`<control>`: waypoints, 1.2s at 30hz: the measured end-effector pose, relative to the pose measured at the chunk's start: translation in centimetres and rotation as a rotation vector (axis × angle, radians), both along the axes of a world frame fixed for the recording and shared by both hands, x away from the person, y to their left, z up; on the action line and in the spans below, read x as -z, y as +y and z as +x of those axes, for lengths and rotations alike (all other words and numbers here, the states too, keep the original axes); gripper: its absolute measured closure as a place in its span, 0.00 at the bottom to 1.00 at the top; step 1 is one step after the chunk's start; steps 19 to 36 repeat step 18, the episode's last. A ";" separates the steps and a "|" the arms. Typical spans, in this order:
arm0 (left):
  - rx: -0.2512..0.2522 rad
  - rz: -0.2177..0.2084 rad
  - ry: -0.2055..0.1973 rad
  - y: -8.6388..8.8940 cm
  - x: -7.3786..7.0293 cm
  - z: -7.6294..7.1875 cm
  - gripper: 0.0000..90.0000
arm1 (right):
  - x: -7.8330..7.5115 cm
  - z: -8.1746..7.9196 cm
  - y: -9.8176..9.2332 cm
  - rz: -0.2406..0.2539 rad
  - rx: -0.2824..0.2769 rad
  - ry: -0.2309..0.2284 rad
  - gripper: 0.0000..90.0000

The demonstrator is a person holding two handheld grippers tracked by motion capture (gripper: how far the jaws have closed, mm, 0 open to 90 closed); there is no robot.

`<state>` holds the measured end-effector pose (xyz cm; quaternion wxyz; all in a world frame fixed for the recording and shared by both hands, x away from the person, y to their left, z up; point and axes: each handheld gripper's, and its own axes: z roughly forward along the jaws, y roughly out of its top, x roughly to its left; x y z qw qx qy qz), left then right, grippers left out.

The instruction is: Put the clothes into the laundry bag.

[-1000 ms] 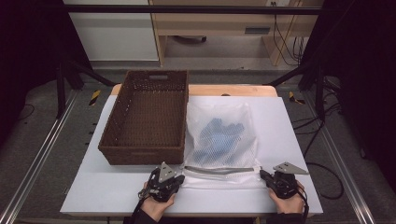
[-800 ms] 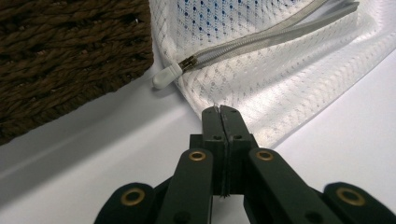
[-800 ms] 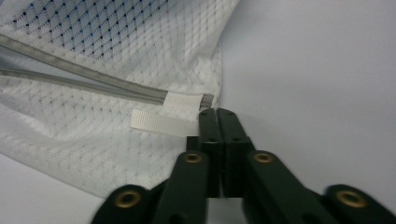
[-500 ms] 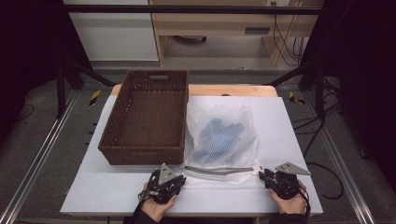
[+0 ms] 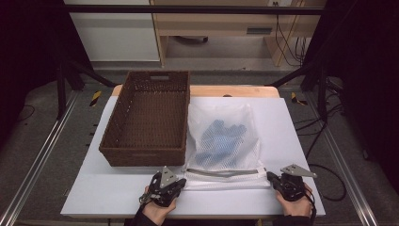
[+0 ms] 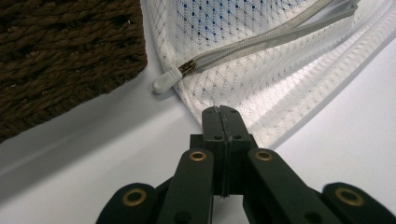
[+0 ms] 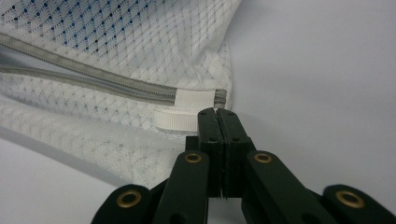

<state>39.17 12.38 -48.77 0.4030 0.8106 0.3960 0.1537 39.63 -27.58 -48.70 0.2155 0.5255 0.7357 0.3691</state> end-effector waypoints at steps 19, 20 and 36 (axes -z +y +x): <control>0.038 -0.129 -0.139 3.5 -2.7 0.4 0.43 | -2.9 -0.4 0.1 0.117 -0.074 -0.234 0.17; 0.038 -0.129 -0.139 3.5 -2.7 0.4 0.43 | -2.9 -0.4 0.1 0.117 -0.074 -0.234 0.17; 0.038 -0.129 -0.139 3.5 -2.7 0.4 0.43 | -2.9 -0.4 0.1 0.117 -0.074 -0.234 0.17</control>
